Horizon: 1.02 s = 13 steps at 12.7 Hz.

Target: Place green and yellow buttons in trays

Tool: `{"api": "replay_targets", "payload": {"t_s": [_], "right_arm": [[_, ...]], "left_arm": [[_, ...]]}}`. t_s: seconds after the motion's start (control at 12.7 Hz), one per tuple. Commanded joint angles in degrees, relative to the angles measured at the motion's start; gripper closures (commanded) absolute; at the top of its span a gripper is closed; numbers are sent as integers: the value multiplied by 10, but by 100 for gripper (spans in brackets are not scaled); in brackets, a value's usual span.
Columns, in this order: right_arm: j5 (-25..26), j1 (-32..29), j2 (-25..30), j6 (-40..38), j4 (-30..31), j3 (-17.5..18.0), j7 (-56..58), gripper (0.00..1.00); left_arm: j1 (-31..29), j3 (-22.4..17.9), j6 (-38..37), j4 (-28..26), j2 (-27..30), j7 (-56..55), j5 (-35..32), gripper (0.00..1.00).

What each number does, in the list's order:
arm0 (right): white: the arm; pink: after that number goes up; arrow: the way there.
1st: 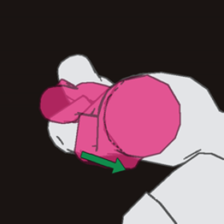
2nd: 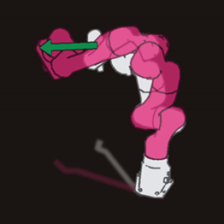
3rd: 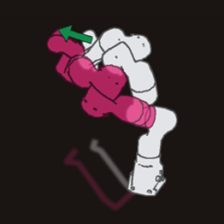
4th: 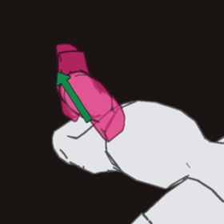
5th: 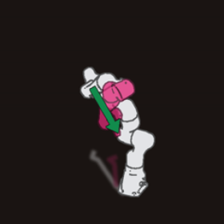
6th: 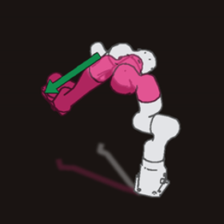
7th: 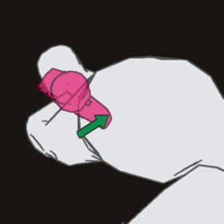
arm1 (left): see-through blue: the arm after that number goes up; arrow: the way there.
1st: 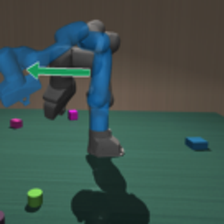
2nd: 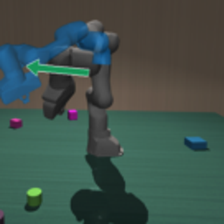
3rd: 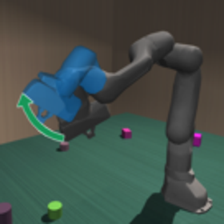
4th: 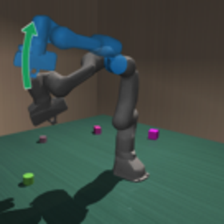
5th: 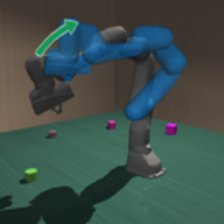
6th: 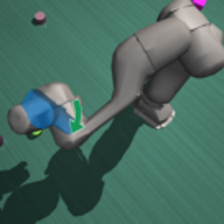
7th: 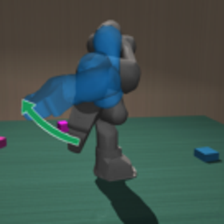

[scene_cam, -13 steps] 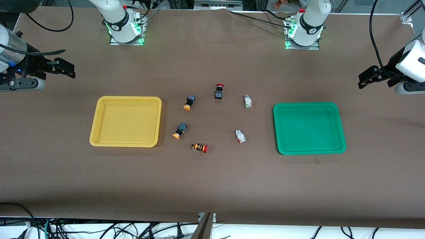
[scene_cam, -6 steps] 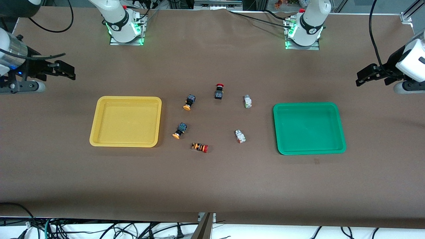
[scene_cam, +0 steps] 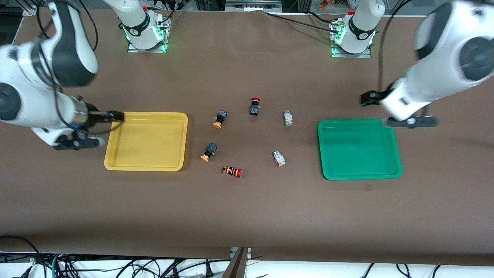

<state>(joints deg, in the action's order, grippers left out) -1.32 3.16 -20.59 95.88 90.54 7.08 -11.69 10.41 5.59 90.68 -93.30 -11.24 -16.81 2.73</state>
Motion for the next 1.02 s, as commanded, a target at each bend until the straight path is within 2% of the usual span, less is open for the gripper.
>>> {"api": "replay_targets", "payload": {"t_s": [0.0,0.16,0.24,0.39,0.63,0.87,0.94], "right_arm": [[-23,17,-53,82,12,41,-164,0],[-22,31,-90,128,12,69,-256,0],[-22,38,-106,142,16,82,-274,0],[-23,44,-112,191,63,116,-320,0],[-21,45,-113,281,124,171,-398,0],[-16,68,-125,310,141,187,-435,0],[-13,76,-132,329,154,187,-437,0]], "left_arm": [[27,12,82,-7,-49,-59,59,0],[66,12,157,-64,-61,-101,59,0],[82,13,226,-101,-62,-136,60,0],[127,14,354,-179,-74,-174,58,0],[159,12,381,-194,-121,-185,53,0],[170,14,413,-193,-171,-224,-3,0],[172,14,413,-193,-182,-222,-4,20]]}}
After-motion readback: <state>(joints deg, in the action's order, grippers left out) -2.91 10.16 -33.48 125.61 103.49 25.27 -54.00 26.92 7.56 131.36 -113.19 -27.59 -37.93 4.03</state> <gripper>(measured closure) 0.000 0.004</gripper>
